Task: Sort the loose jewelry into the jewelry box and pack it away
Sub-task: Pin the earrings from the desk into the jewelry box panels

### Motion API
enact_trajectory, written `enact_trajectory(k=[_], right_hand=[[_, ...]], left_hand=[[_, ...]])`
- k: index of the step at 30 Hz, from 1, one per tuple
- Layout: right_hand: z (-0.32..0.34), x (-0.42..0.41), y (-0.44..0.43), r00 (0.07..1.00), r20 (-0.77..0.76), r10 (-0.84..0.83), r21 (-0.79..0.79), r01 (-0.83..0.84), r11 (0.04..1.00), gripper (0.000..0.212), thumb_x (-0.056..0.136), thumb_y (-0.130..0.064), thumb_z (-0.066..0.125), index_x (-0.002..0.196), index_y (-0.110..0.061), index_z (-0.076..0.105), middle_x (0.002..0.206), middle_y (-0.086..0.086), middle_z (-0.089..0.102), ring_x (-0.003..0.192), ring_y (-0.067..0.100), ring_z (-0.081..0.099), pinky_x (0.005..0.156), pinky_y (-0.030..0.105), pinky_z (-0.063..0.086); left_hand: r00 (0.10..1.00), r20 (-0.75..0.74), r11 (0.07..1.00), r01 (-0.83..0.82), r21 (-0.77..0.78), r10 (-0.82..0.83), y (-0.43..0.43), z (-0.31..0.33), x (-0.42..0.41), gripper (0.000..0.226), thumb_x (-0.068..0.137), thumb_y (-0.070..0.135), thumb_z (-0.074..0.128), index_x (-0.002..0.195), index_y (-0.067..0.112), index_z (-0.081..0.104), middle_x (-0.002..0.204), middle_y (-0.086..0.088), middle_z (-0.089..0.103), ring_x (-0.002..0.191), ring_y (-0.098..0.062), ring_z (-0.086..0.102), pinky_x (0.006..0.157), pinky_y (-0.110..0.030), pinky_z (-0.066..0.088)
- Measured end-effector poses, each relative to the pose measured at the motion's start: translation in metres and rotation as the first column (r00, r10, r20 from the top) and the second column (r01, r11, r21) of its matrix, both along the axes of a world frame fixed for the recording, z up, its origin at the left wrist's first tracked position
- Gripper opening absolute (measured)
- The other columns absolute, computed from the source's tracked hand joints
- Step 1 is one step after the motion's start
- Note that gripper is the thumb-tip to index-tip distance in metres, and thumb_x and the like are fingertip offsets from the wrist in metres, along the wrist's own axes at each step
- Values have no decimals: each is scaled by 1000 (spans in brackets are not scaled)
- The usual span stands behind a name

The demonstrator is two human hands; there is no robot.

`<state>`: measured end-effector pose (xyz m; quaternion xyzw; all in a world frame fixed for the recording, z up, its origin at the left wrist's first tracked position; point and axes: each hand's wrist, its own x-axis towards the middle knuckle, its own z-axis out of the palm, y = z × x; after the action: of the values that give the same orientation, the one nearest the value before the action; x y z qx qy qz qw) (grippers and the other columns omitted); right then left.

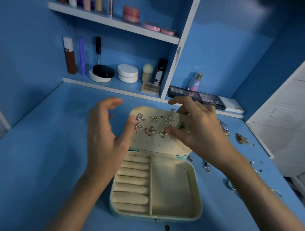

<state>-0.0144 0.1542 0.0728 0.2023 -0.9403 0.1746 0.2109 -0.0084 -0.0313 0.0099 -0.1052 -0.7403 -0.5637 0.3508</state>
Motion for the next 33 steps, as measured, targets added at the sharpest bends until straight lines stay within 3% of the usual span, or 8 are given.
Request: enact_trajectory(k=[3, 5, 7, 9, 14, 22, 26, 33], right_hand=[[-3, 3, -1, 999, -43, 4, 25, -3, 1000, 56, 73, -27, 77, 121, -22, 51, 83, -8, 53, 88, 3, 45, 86, 30, 25], [-5, 6, -1, 996, -86, 8, 54, -3, 999, 56, 71, -27, 76, 121, -22, 50, 84, -8, 54, 90, 14, 55, 83, 32, 26], [-7, 8, -2, 991, -133, 23, 80, -12, 997, 57, 69, -27, 74, 120, -21, 50, 84, -10, 55, 89, 20, 58, 82, 34, 28], [-7, 11, -3, 985, -171, 37, 93, -21, 995, 57, 68, -26, 73, 119, -20, 50, 87, -11, 57, 89, 21, 59, 82, 36, 29], [-10, 19, -5, 972, -232, 31, 114, -4, 993, 54, 70, -27, 71, 119, -20, 50, 91, -10, 61, 89, 18, 56, 82, 34, 30], [-15, 29, -5, 957, -289, 28, 135, 12, 991, 46, 76, -27, 68, 118, -19, 51, 89, -10, 60, 87, 18, 52, 84, 35, 32], [-18, 33, -5, 950, -312, 27, 158, 23, 987, 45, 78, -25, 68, 119, -18, 51, 86, -8, 59, 85, 18, 52, 84, 36, 33], [-24, 43, -6, 927, -373, 36, 191, 38, 981, 43, 84, -23, 65, 122, -17, 45, 81, -5, 55, 82, 18, 48, 83, 35, 32]], left_hand=[[997, 59, 962, 25, 272, -43, 13, 12, 32, 16, 81, 26, 63, 92, 31, 52, 91, 18, 59, 91, -8, 58, 78, -18, 45], [926, 235, 814, 115, 569, -295, 28, 16, 53, 14, 70, 21, 65, 82, 26, 58, 82, 9, 65, 81, -7, 61, 70, -19, 47], [772, 327, 612, 100, 784, -545, 41, 14, 63, 24, 62, 16, 63, 85, 19, 61, 86, -3, 71, 79, -12, 66, 66, -25, 48], [672, 345, 479, 17, 878, -655, 50, 13, 65, 40, 60, 7, 68, 98, 15, 61, 95, -8, 74, 86, -17, 70, 69, -30, 49], [636, 270, 246, -128, 961, -723, 57, 28, 69, 31, 88, 1, 48, 115, 11, 58, 102, -10, 73, 101, -22, 68, 83, -35, 50], [622, 198, 119, -166, 979, -757, 55, 33, 74, 36, 83, 4, 50, 118, 8, 58, 104, -15, 72, 104, -24, 67, 93, -37, 48], [634, 170, 78, -170, 982, -754, 52, 32, 75, 50, 68, 7, 55, 118, 5, 58, 104, -18, 71, 103, -25, 68, 96, -38, 47], [618, 212, 150, -152, 977, -757, 50, 32, 78, 47, 64, 7, 59, 111, 6, 60, 104, -15, 72, 101, -21, 69, 94, -34, 47]])
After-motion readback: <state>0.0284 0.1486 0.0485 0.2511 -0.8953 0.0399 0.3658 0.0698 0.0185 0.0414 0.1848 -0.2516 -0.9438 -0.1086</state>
